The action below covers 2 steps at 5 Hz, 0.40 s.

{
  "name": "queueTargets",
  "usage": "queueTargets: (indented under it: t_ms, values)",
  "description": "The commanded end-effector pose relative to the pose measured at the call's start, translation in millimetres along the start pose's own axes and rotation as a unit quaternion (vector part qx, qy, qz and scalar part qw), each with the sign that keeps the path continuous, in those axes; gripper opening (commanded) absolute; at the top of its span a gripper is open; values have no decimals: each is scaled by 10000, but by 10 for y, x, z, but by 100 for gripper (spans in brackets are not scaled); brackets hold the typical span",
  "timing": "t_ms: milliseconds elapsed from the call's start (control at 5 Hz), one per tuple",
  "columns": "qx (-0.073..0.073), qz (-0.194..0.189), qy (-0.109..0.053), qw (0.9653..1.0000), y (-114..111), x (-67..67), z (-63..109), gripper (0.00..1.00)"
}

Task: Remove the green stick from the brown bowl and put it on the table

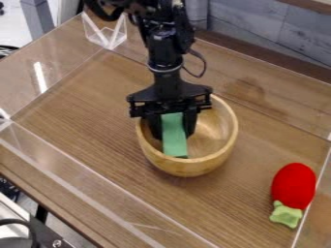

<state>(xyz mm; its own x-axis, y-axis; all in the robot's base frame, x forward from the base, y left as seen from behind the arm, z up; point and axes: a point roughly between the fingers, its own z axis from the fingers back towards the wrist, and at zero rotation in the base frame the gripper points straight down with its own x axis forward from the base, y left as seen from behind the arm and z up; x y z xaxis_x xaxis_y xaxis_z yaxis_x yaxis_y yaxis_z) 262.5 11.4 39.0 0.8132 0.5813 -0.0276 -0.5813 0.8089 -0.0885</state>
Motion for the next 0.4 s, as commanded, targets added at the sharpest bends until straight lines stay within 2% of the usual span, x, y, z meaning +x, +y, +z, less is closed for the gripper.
queueTargets:
  t_ms: [0, 200]
  values:
    - [-80, -180, -179, 9996, 41, 77, 44, 0]
    - [-70, -285, -157, 9994, -21, 17, 40, 0]
